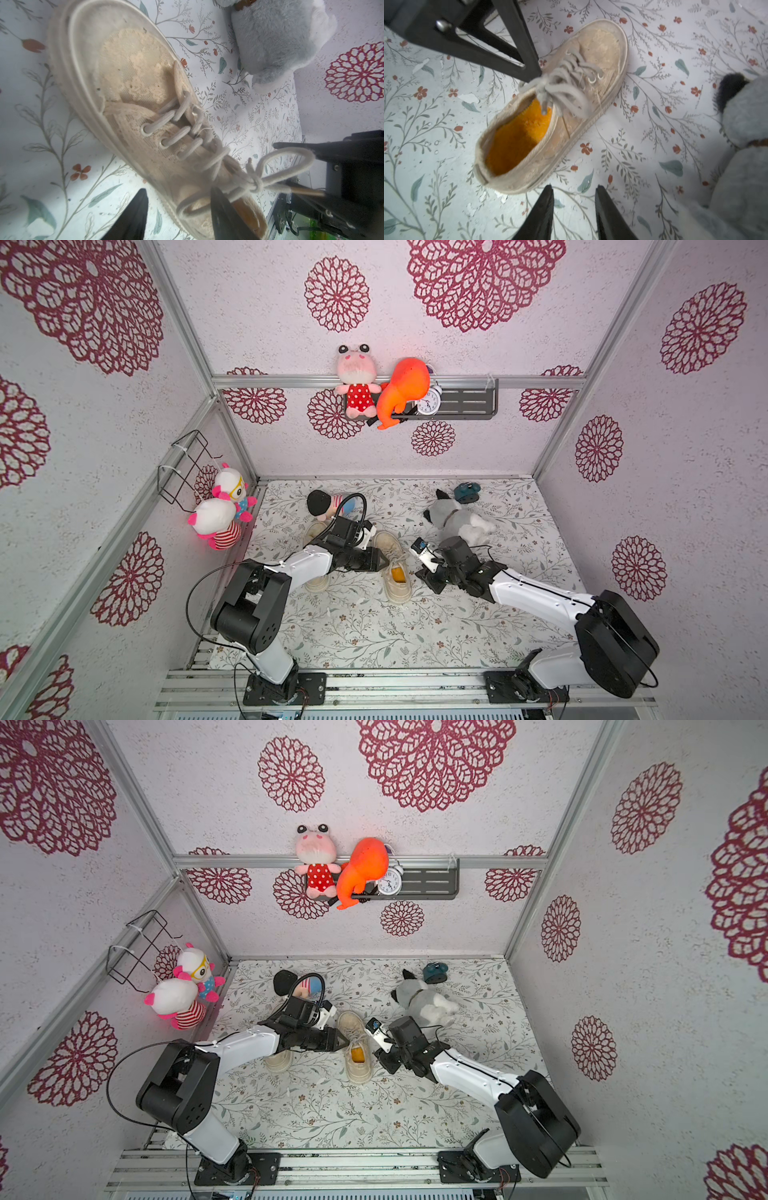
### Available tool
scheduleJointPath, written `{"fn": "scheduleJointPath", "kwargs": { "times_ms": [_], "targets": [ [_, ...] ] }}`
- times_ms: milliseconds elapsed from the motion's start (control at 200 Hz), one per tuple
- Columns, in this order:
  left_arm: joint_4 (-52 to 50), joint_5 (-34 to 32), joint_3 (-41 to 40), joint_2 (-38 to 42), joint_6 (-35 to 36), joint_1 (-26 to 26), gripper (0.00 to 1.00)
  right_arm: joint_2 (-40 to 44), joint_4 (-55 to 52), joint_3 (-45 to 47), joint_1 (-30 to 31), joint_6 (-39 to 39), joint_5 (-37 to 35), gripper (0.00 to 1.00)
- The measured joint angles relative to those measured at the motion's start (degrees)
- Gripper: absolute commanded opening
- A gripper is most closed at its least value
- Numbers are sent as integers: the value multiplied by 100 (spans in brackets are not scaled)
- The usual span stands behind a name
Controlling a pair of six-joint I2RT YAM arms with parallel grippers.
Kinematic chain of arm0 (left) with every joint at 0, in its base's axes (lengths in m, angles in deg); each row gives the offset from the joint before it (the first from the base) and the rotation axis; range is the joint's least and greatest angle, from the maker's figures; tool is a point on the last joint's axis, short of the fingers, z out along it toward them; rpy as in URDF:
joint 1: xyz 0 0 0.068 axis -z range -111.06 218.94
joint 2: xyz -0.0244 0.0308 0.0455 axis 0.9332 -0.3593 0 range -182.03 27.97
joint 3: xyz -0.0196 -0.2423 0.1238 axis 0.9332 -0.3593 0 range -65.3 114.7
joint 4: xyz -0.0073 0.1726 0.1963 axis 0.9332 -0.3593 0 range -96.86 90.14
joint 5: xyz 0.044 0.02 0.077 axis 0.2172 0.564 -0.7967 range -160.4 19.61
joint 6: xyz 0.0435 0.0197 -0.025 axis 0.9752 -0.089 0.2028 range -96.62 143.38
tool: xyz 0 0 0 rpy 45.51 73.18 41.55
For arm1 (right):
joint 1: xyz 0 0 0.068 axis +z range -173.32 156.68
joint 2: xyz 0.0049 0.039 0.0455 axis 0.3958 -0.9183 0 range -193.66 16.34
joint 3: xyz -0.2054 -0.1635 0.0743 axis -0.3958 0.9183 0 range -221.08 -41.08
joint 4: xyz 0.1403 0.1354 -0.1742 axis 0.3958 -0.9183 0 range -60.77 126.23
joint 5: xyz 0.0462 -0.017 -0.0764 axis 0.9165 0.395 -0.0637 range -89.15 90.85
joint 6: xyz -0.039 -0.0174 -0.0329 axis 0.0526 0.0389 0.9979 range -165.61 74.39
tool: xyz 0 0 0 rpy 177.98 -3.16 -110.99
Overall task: Remove the insole from the shoe
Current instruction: Untie the shoelace on the shoe.
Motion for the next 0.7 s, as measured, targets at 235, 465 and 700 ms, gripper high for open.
{"fn": "scheduleJointPath", "kwargs": {
  "times_ms": [235, 465, 700],
  "targets": [
    [-9, -9, 0, 0, 0, 0, 52, -435, 874, 4, 0, 348, 369, 32],
    [-13, -11, 0, 0, -2, -2, 52, -813, 1244, 4, 0, 487, 540, 27],
    [-15, -11, 0, -11, -2, 0, 52, -920, 1473, 4, 0, 529, 608, 18]
  ]
}}
